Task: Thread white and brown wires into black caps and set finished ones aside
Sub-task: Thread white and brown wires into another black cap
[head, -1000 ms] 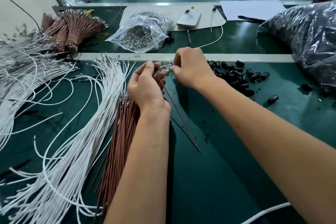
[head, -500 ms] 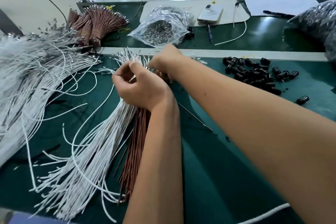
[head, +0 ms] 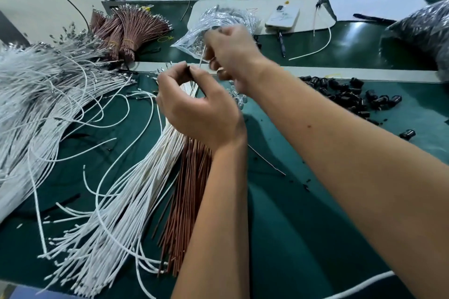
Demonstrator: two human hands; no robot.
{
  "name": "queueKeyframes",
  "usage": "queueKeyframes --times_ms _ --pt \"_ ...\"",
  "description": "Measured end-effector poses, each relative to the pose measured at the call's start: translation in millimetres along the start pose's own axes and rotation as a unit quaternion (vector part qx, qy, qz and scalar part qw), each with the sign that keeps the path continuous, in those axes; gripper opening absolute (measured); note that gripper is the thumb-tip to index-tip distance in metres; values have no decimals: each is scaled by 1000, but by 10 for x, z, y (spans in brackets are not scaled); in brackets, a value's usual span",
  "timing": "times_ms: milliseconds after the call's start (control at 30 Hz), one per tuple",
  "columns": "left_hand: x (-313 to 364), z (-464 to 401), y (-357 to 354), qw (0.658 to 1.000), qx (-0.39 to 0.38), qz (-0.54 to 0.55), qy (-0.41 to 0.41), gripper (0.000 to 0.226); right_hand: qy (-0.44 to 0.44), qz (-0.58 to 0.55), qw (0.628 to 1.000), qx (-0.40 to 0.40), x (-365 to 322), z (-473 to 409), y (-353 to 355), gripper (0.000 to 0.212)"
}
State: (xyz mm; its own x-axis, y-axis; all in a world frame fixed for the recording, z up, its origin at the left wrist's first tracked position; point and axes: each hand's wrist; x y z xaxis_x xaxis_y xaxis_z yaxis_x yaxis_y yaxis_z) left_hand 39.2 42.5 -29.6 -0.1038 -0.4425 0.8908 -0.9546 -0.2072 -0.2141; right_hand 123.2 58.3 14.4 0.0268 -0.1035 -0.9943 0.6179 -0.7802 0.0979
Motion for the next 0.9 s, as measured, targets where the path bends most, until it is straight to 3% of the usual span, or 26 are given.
queueKeyframes --times_ms 100,200,300,367,433,533,600,667,733,800,867,900 --pt "59 34 10 995 -49 -40 -81 6 45 -128 991 0 -227 74 356 14" --pt "36 105 -17 980 -153 -68 -106 6 90 -236 964 83 -363 55 872 11" --pt "64 226 -61 951 -285 -84 -81 5 89 -310 935 147 -400 35 1454 25" --pt "86 316 -91 920 -389 -53 -4 5 75 -325 925 182 -351 90 1763 26" --pt "135 430 -108 864 -485 18 132 2 62 -333 920 199 -236 176 1985 23" --pt "190 629 -113 741 -584 105 315 7 33 -315 923 220 -20 309 2228 19" --pt "206 723 -102 674 -632 122 362 6 22 -309 920 240 115 355 2349 12" --pt "201 797 -88 634 -667 113 376 4 20 -302 918 258 208 396 2433 9" --pt "186 869 -79 620 -694 85 356 5 20 -269 927 261 264 448 2461 8" --pt "170 920 -84 637 -689 71 338 5 7 -174 952 251 307 518 2455 9" --pt "145 937 -110 680 -656 67 320 3 -14 49 963 263 336 631 2476 17" --pt "130 935 -127 702 -638 65 311 3 -18 183 949 258 332 696 2481 11"
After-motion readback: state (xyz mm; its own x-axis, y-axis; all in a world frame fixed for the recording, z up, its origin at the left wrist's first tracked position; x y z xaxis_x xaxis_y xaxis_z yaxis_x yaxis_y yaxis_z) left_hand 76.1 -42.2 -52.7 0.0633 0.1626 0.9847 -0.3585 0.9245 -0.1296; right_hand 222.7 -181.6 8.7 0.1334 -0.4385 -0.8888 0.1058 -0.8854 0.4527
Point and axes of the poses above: each hand's wrist, its own z-axis away from the middle knuckle, its own y-axis out of the back of the hand, x = y × z, and after that the axes turned 1 degree about z, right-handed
